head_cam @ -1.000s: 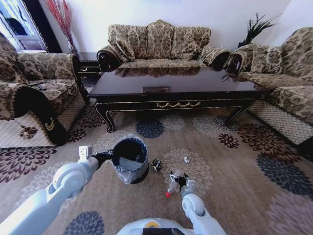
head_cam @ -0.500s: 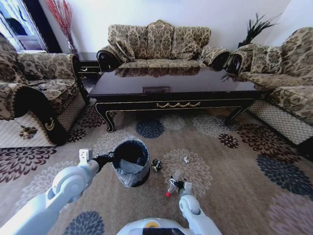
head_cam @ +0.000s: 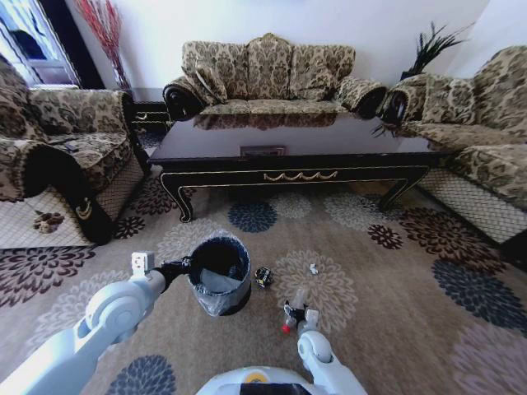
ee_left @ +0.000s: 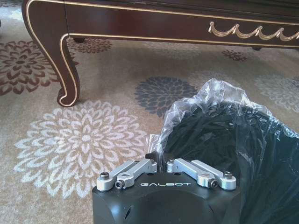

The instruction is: Move to the front of the table and pick up the trash from the floor, then place it into the trash bin.

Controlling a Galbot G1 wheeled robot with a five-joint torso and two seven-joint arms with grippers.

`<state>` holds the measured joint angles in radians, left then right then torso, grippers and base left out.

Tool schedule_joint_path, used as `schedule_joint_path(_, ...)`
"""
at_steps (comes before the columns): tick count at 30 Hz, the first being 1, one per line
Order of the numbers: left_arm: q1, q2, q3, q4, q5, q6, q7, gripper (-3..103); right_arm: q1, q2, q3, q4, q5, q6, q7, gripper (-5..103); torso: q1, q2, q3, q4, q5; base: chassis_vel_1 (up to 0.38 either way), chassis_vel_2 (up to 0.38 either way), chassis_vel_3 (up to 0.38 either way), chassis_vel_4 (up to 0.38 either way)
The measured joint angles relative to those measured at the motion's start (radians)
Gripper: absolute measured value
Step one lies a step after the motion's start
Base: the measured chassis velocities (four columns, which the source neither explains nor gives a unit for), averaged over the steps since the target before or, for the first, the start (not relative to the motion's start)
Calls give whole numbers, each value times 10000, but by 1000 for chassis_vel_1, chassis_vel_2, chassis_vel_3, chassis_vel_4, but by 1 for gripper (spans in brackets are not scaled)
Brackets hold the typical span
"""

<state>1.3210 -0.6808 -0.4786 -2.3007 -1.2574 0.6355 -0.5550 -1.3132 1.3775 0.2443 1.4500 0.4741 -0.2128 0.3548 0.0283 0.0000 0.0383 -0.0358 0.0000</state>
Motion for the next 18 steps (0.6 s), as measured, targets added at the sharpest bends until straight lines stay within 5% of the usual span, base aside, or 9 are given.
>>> schedule_joint_path(6,-207,0,210,22,-5,-15,-16,3,-50,-60,36,87,6,-7,-20,44,0,0,0,0,0,0,0,0,0)
schedule_joint_path(18,-454,20,560,31,14,-27,-35,3,-267,-312,366,578,41,-7,-23,26,0,0,0,0,2,0,0,0,0)
